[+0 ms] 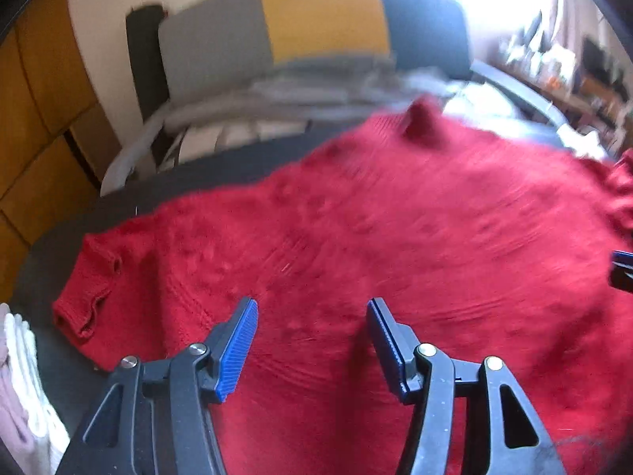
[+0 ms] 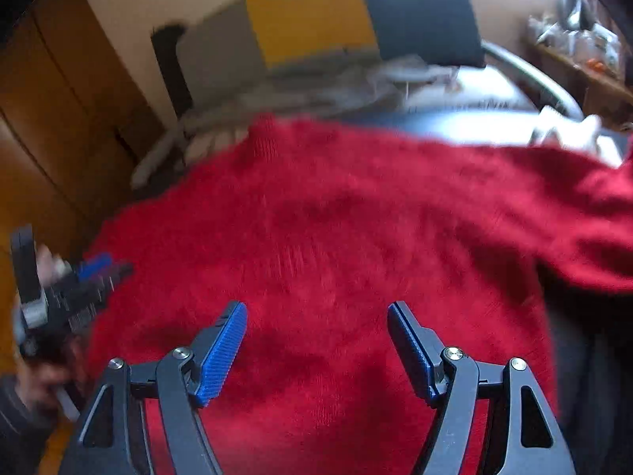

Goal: Fold clothes

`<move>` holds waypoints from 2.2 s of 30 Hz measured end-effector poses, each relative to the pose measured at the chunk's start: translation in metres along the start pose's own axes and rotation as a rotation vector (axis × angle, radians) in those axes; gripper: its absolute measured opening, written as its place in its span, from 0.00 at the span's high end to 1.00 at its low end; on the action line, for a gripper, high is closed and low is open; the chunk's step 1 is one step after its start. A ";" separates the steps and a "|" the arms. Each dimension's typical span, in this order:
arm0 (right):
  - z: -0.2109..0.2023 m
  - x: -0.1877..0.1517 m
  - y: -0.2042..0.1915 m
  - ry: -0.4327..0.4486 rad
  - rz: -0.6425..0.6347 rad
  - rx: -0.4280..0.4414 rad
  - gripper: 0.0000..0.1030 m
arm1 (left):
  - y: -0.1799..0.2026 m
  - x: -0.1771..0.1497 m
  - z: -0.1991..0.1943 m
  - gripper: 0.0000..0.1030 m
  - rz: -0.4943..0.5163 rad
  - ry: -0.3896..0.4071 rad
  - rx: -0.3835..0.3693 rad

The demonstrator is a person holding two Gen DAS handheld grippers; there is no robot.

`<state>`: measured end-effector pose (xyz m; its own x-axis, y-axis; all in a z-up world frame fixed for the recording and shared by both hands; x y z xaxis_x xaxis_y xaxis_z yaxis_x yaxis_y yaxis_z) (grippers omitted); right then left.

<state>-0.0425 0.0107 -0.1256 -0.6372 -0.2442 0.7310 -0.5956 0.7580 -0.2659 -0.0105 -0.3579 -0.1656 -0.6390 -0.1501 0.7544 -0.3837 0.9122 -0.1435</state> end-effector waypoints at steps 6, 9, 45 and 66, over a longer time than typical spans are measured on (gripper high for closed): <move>0.017 -0.015 -0.007 0.038 -0.125 -0.102 0.14 | -0.032 0.006 0.033 0.25 -0.110 0.039 -0.018; 0.035 -0.012 -0.023 0.009 -0.174 -0.140 0.00 | -0.041 0.015 0.047 0.21 -0.122 0.030 0.001; -0.114 -0.146 -0.009 0.047 -0.230 -0.103 0.00 | -0.032 -0.147 -0.153 0.40 -0.108 0.049 -0.029; -0.058 -0.091 0.000 -0.023 -0.177 -0.118 0.00 | -0.028 -0.103 -0.102 0.39 -0.171 0.039 -0.040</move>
<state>0.0435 0.0680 -0.1560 -0.5390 -0.3927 0.7452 -0.6389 0.7671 -0.0578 0.1336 -0.3294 -0.1738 -0.5404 -0.2898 0.7899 -0.4573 0.8892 0.0134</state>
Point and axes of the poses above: each gripper's, at about its wrist camera, not at the fingertips, and z roughly the way its jaws point, y to its right, x to its top, the point moved 1 cm from there along z, roughly the way its jaws point, and after that the axes turned 14 degrees about y, right-handed, at the moved point
